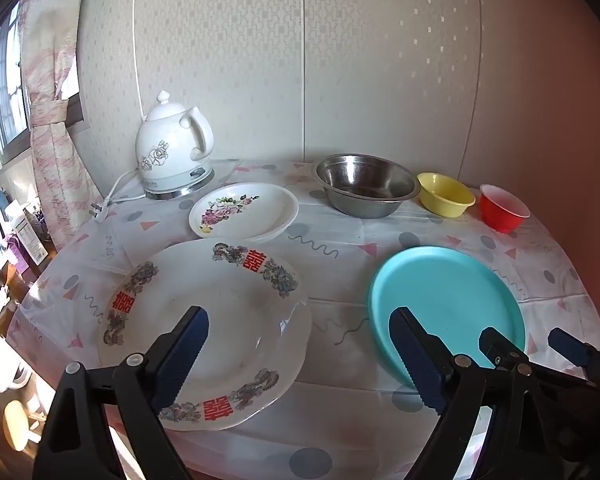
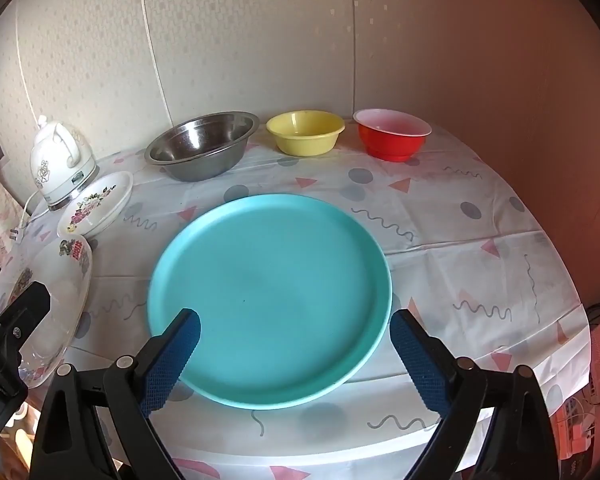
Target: Organize plates and bowls
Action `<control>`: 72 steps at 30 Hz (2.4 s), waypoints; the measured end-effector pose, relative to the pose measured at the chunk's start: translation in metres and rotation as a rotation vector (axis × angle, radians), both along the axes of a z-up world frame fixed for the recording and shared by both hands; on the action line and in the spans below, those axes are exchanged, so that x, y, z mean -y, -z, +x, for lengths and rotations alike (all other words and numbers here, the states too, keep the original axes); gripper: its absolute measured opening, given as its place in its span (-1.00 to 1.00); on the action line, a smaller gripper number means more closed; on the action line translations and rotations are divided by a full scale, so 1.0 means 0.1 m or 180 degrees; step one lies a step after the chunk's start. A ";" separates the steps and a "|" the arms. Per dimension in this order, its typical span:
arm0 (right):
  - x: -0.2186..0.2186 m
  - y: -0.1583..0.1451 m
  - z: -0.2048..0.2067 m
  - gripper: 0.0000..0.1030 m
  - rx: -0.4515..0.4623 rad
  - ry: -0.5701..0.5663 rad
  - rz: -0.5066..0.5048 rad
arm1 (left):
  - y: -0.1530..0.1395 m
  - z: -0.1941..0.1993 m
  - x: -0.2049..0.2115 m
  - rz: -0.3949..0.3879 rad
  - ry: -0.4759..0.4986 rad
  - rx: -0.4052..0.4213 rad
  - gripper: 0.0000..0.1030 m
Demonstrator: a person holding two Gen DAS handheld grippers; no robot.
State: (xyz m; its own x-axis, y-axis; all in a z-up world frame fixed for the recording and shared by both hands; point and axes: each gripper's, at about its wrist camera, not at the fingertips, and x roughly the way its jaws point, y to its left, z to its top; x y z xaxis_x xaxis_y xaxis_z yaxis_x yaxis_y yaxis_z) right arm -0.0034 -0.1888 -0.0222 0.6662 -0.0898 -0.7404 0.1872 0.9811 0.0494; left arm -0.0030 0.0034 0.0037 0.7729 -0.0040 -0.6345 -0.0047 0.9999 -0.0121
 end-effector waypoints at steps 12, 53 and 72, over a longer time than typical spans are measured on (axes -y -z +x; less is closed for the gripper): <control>0.04 0.03 0.05 0.89 -0.0074 0.0012 0.0102 | 0.03 0.00 0.01 0.0030 -0.0002 -0.0008 0.82; 0.05 0.01 0.02 0.89 -0.0051 -0.0021 0.0157 | -0.03 -0.09 0.04 0.0093 0.0062 0.0105 0.85; 0.11 0.05 0.08 0.89 -0.0109 0.0019 0.0204 | 0.03 -0.02 0.13 0.0136 0.0129 0.0012 0.85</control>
State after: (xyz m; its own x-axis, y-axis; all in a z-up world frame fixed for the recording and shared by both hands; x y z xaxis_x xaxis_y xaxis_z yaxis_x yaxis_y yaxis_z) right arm 0.0042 -0.1997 -0.0272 0.6400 -0.0452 -0.7670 0.1956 0.9750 0.1057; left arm -0.0048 -0.0092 0.0010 0.7750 -0.0084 -0.6319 0.0358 0.9989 0.0306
